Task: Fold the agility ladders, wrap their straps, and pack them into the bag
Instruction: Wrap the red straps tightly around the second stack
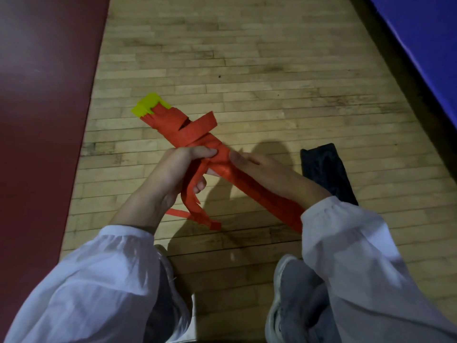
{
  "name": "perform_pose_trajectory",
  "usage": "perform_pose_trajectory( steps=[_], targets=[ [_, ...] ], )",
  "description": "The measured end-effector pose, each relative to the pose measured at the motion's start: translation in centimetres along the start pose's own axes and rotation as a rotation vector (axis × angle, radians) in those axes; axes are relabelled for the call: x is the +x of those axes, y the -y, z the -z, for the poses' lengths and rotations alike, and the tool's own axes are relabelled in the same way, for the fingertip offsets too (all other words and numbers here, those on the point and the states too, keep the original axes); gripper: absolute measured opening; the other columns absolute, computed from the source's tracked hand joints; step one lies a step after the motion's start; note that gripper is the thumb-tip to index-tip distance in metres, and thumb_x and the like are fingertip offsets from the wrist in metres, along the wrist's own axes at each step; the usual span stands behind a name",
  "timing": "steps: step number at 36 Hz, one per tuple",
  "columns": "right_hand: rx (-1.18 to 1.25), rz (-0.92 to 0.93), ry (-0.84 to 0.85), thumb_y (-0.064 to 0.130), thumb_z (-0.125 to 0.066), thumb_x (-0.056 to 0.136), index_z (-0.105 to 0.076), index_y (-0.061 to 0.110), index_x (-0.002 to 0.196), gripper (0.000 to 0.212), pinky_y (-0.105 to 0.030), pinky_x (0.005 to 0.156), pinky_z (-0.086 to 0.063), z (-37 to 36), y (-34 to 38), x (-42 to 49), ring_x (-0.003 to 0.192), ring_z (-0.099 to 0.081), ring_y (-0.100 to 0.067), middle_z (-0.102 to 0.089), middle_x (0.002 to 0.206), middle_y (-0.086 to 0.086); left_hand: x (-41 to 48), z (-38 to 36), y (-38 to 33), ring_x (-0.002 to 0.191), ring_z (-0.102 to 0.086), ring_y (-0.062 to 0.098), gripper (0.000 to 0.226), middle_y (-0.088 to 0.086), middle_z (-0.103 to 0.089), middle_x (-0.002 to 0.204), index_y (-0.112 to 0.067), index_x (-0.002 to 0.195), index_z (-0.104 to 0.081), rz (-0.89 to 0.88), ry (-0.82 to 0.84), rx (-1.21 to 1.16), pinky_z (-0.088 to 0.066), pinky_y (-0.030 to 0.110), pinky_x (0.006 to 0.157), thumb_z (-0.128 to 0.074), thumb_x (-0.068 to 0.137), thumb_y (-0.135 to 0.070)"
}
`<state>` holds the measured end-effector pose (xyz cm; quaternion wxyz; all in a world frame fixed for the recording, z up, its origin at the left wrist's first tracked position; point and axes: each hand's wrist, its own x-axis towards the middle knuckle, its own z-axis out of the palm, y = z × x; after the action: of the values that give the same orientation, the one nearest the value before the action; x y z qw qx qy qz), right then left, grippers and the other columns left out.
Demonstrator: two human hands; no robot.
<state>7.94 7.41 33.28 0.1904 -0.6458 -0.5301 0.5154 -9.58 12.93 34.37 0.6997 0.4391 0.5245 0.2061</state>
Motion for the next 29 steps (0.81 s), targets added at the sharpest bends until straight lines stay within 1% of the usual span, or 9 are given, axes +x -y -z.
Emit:
perform_pose_trajectory(
  steps=[2,5,8,11,14,16,20,23,29],
  targets=[
    [0.003,0.0,-0.021,0.073,-0.042,0.076,-0.063,0.021,0.112,0.067,-0.032,0.079,-0.053,0.2,-0.3,0.1,0.085,-0.067,-0.017,-0.069,0.095,-0.002,-0.1,0.0,-0.1,0.033,-0.043,0.016,0.018,0.018,-0.072,0.079,-0.004,0.089,-0.067,-0.009,0.034,-0.008,-0.036,0.017,0.035,-0.059,0.087,-0.02],
    [0.033,0.032,-0.043,0.071,-0.049,0.072,-0.065,0.018,0.109,0.067,-0.026,0.069,-0.05,0.1,-0.5,0.2,0.082,-0.068,-0.019,-0.07,0.095,-0.006,-0.2,0.0,-0.4,0.035,-0.044,0.015,0.019,0.014,-0.071,0.075,-0.007,0.087,-0.067,0.003,0.094,-0.007,-0.037,0.017,0.037,-0.054,0.09,-0.02],
    [0.043,0.061,-0.055,0.072,-0.05,0.071,-0.065,0.017,0.105,0.067,-0.023,0.063,-0.048,-0.1,-0.5,0.4,0.07,-0.063,-0.011,-0.068,0.086,-0.003,-0.4,0.1,-0.5,0.038,-0.048,0.014,0.019,0.011,-0.07,0.073,-0.008,0.087,-0.066,0.028,0.129,-0.02,-0.04,0.018,0.037,-0.052,0.093,-0.019],
    [-0.002,0.08,-0.081,0.07,-0.052,0.074,-0.063,0.018,0.1,0.059,-0.024,0.064,-0.048,-0.2,-0.8,0.7,0.07,-0.062,-0.01,-0.067,0.085,-0.002,-0.4,0.2,-0.6,0.044,-0.057,0.016,0.02,0.009,-0.07,0.075,-0.008,0.088,-0.067,0.072,0.149,-0.033,-0.047,0.02,0.042,-0.051,0.093,-0.019],
    [-0.132,0.104,-0.131,0.063,-0.057,0.082,-0.06,0.02,0.095,0.046,-0.02,0.06,-0.044,-0.3,-1.2,0.9,0.065,-0.059,-0.004,-0.063,0.078,0.005,-0.3,0.1,-0.4,0.05,-0.063,0.019,0.019,0.01,-0.071,0.081,-0.009,0.093,-0.066,0.112,0.179,-0.033,-0.05,0.022,0.047,-0.052,0.094,-0.02],
    [-0.216,0.126,-0.16,0.062,-0.058,0.083,-0.057,0.02,0.094,0.043,-0.016,0.055,-0.04,-0.5,-1.4,1.0,0.059,-0.056,0.0,-0.058,0.071,0.009,-0.3,-0.1,-0.2,0.052,-0.064,0.021,0.019,0.011,-0.071,0.084,-0.009,0.097,-0.066,0.128,0.19,-0.014,-0.051,0.023,0.048,-0.053,0.093,-0.022],
    [-0.3,0.174,-0.162,0.062,-0.057,0.084,-0.062,0.02,0.109,0.049,-0.031,0.067,-0.047,-1.1,-1.6,1.2,0.077,-0.061,-0.009,-0.061,0.086,0.007,-0.2,-0.5,0.1,0.053,-0.064,0.022,0.028,0.011,-0.07,0.084,-0.008,0.108,-0.063,0.141,0.162,0.035,-0.049,0.021,0.044,-0.058,0.091,-0.03],
    [-0.335,0.17,-0.178,0.065,-0.054,0.084,-0.059,0.026,0.118,0.052,-0.033,0.076,-0.05,-1.6,-1.6,1.1,0.083,-0.062,-0.01,-0.066,0.092,0.006,-0.3,-0.9,0.3,0.051,-0.064,0.021,0.039,0.009,-0.069,0.078,-0.006,0.113,-0.062,0.122,0.088,0.086,-0.048,0.021,0.041,-0.062,0.09,-0.036],
    [-0.496,0.202,-0.216,0.06,-0.054,0.087,-0.052,0.03,0.131,0.053,-0.03,0.068,-0.041,-2.1,-1.6,1.2,0.082,-0.057,-0.012,-0.061,0.095,0.008,-0.5,-1.3,0.8,0.049,-0.064,0.018,0.043,0.009,-0.072,0.072,-0.007,0.097,-0.067,0.097,-0.042,0.228,-0.047,0.022,0.041,-0.064,0.085,-0.049]
  ],
)
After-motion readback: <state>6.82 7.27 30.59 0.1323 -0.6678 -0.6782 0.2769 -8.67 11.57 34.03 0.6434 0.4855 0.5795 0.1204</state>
